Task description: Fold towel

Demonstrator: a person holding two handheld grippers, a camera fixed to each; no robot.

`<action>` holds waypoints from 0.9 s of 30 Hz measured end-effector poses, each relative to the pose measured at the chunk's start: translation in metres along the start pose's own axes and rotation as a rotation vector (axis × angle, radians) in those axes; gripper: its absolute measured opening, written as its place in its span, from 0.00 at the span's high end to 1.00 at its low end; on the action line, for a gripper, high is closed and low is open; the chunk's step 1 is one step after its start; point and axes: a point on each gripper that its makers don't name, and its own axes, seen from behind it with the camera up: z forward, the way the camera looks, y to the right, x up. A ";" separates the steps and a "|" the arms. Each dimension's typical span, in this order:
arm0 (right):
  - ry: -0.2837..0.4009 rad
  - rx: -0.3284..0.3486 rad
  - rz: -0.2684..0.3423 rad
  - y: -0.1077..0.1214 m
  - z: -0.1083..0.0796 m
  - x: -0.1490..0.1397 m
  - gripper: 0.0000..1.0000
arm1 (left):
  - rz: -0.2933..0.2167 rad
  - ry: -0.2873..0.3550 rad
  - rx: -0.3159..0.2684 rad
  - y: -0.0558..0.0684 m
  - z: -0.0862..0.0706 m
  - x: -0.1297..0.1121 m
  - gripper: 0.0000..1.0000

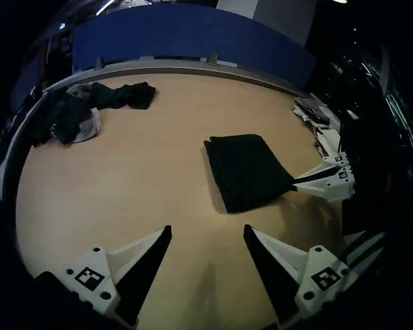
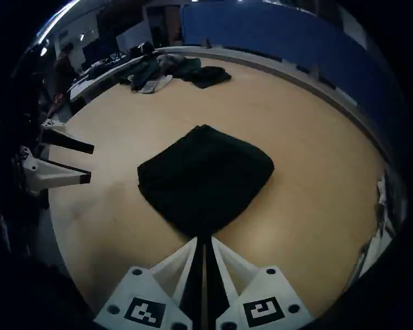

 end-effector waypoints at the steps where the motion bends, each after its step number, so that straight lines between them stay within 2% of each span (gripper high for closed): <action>1: 0.011 -0.002 -0.003 0.001 -0.002 0.004 0.98 | 0.000 0.003 -0.001 0.000 0.000 0.001 0.03; 14: 0.180 -0.028 -0.040 0.002 -0.046 0.069 0.98 | 0.002 0.031 -0.001 0.004 -0.008 0.011 0.03; 27: 0.291 -0.067 -0.068 0.008 -0.088 0.101 0.98 | 0.007 0.053 0.002 0.010 -0.015 0.016 0.03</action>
